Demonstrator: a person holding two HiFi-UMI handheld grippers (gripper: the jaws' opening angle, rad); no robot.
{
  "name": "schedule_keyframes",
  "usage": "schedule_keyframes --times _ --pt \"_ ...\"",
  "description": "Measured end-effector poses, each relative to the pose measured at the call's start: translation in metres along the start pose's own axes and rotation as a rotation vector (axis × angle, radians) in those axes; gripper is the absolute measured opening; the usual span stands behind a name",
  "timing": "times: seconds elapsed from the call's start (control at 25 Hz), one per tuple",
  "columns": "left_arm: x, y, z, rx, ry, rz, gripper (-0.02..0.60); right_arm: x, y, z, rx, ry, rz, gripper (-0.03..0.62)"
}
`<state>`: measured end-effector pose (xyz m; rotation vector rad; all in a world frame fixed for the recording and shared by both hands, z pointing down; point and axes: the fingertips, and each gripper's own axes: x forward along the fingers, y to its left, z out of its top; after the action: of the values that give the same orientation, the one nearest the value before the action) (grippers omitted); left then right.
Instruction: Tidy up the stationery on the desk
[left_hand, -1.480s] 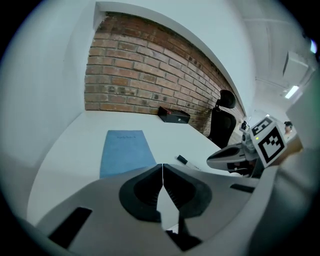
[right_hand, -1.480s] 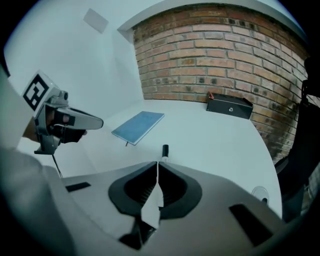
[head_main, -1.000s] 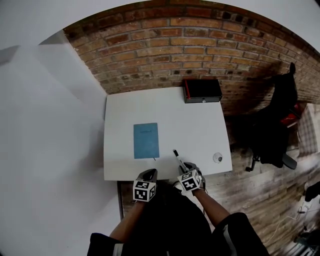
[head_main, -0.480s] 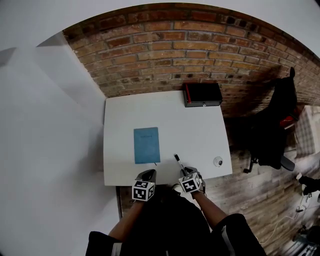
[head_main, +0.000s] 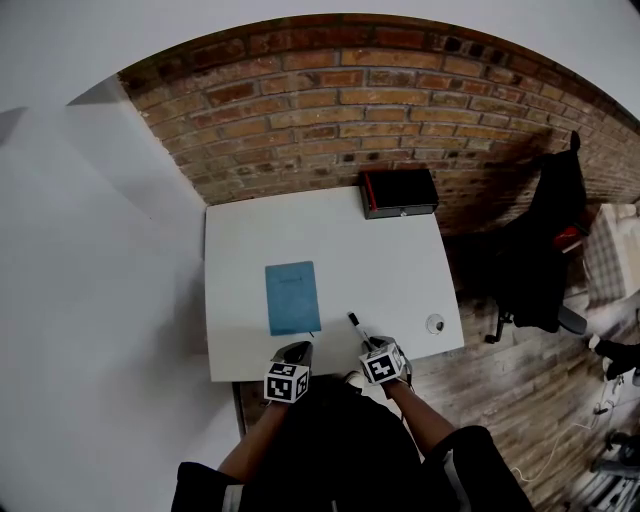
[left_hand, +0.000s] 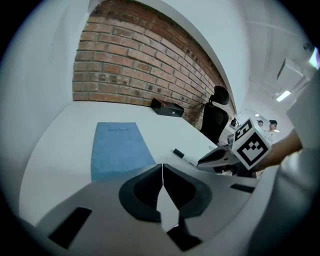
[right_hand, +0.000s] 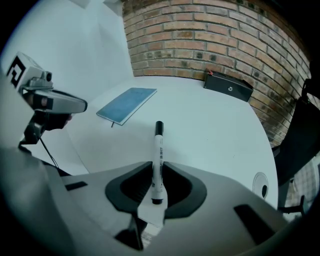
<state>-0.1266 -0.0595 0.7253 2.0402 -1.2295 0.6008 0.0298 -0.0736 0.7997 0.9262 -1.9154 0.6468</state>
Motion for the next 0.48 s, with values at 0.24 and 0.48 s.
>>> schedule_keyframes --times 0.24,0.48 --pt "-0.003 0.014 0.005 -0.001 -0.008 -0.004 0.017 -0.002 0.002 0.013 0.090 -0.025 0.005 0.080" --pt "-0.006 0.035 0.014 -0.004 -0.019 -0.003 0.017 0.000 0.004 0.042 0.159 -0.056 -0.002 0.078"
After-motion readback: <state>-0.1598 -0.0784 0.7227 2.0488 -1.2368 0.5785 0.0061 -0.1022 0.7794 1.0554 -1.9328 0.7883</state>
